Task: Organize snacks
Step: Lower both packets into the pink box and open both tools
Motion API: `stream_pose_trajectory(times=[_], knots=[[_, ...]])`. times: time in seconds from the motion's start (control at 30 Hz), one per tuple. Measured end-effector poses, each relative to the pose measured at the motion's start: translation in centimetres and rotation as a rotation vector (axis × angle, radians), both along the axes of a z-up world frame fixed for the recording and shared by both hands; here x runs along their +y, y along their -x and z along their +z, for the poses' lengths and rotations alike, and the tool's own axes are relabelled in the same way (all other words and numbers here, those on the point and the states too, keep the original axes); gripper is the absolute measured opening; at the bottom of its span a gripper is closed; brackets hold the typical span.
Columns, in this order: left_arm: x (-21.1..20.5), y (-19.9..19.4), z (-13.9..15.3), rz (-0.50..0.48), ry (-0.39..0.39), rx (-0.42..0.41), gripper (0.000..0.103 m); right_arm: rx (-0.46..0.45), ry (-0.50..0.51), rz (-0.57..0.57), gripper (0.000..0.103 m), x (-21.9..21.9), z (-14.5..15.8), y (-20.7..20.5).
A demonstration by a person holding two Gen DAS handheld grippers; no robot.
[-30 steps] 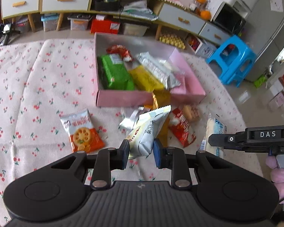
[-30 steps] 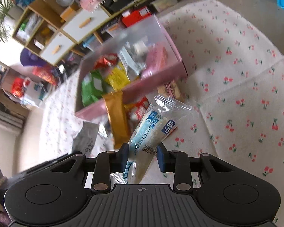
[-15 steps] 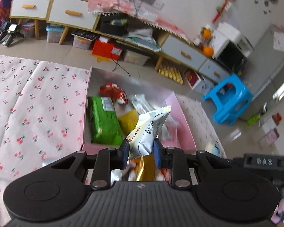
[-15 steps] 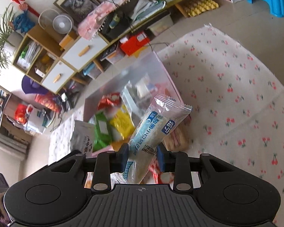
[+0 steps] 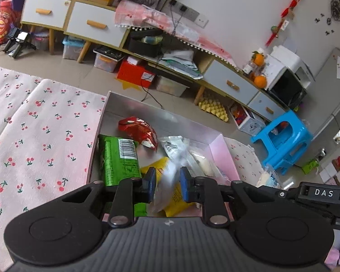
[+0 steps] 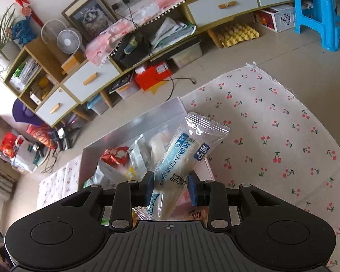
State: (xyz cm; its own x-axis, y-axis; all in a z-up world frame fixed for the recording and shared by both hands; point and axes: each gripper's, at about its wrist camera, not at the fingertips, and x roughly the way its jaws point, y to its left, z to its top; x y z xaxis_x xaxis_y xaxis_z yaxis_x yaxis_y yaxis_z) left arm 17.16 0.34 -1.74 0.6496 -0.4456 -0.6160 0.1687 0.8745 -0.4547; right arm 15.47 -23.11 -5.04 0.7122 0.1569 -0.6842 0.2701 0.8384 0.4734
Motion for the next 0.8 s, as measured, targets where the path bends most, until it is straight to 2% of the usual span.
stream_pose_trajectory(times=[0.2,0.33,0.63,0.8], knots=[[-0.1,0.3,-0.2,0.016,0.011,0.031,0.028,0.013,0.044,-0.011,0.031,0.2,-0.9,-1.1],[0.2,0.8,0.2,0.016,0.023,0.046,0.034,0.004,0.095,0.028,0.031,0.5,-0.9,-2.1],[0.8,1.5,0.7,0.005,-0.052,0.063,0.041,-0.006,0.263,0.18,0.031,2.7,-2.0,-4.9],[1.1,1.7,0.9,-0.005,-0.079,0.063,0.045,-0.011,0.296,0.229,0.031,3.5,-2.5,-6.1]])
